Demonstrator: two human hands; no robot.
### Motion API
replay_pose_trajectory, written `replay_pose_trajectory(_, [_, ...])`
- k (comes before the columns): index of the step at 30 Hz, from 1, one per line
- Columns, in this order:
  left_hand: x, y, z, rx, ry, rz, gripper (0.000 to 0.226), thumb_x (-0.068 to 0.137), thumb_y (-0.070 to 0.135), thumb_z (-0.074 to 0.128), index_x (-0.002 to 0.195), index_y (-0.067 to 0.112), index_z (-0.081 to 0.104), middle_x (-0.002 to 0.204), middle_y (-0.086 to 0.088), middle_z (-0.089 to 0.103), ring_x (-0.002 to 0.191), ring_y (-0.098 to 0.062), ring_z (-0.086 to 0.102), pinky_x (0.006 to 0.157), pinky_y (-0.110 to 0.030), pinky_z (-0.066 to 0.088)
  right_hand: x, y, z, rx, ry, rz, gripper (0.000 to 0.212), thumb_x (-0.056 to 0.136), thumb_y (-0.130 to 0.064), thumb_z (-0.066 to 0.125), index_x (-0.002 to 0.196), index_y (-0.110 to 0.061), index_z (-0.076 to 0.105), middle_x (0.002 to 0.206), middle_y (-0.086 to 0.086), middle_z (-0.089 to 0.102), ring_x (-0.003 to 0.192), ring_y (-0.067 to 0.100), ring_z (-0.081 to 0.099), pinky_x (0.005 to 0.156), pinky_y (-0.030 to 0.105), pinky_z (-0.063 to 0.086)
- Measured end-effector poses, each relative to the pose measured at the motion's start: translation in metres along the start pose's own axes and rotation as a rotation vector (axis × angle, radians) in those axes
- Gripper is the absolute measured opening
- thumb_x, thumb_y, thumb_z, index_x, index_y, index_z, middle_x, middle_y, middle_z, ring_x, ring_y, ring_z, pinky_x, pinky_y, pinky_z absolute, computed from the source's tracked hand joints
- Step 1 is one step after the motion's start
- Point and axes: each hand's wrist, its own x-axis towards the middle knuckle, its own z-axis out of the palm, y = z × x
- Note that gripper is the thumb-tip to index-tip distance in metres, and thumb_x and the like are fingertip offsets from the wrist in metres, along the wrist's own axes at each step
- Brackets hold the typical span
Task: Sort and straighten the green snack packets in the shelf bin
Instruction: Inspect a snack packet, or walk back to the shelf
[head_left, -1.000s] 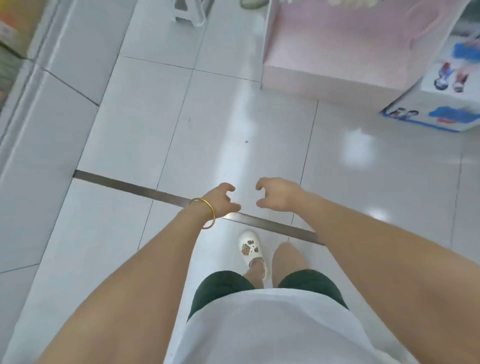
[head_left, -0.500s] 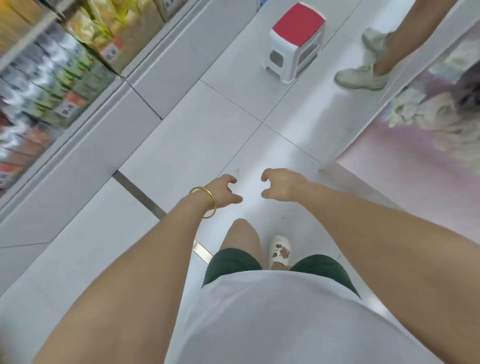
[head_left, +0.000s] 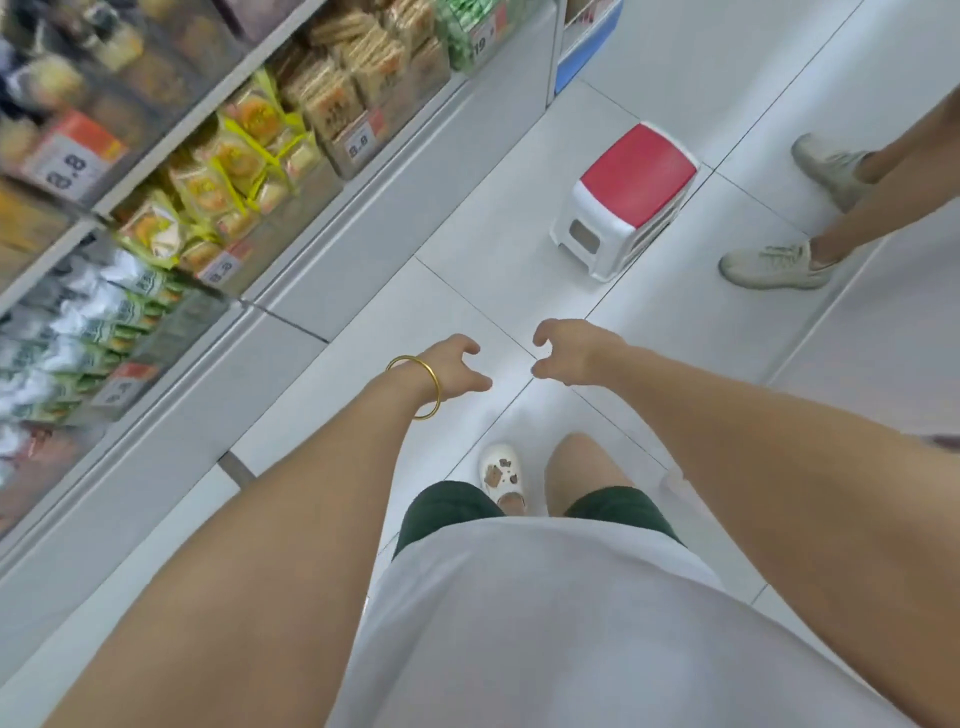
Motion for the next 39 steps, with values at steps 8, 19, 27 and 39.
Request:
replay_pose_trajectory(8, [0.124,0.120,-0.128,-0.030,0.028,0.027,0.058,0.086,0.026,0.064,0.138,0.020,0.037,0.129,-0.009,0.053,0.113,-0.025,0.055,0.098,-0.040,0.046,0.134,-0.003,-0.167,0.015,0.014,-0.006,0.048,0.088,-0.031,0.055,0.133,-0.019,0.043,0.114,0.000,0.050,0.096,0.023,0.058,0.083,0.032,0.046])
replay_pose_trajectory(19, [0.256,0.242,-0.284,-0.208,0.085,0.020,0.061,0.087,0.025,0.064,0.140,0.019,0.034,0.126,-0.012,0.053,0.110,-0.027,0.055,0.093,-0.039,0.050,0.295,-0.030,-0.372,-0.105,-0.033,-0.063,0.049,0.088,-0.028,0.056,0.134,-0.018,0.042,0.123,0.006,0.054,0.093,0.025,0.062,0.086,0.036,0.050])
replay_pose_trajectory(27, [0.345,0.317,-0.399,-0.244,0.186,0.078,0.059,0.090,0.022,0.060,0.142,0.013,0.032,0.119,-0.013,0.056,0.093,-0.025,0.054,0.081,-0.035,0.047,0.402,-0.056,-0.503,-0.131,-0.002,-0.061,0.048,0.091,-0.028,0.053,0.136,-0.018,0.040,0.098,0.002,0.055,0.084,0.023,0.059,0.073,0.032,0.046])
replay_pose_trajectory(39, [0.422,0.387,-0.443,-0.377,0.284,0.011,0.056,0.091,0.022,0.059,0.141,0.014,0.035,0.130,-0.012,0.052,0.112,-0.025,0.054,0.085,-0.026,0.040,0.502,-0.046,-0.598,-0.104,-0.015,-0.122,0.047,0.091,-0.025,0.054,0.135,-0.015,0.043,0.099,0.008,0.055,0.082,0.027,0.062,0.068,0.033,0.047])
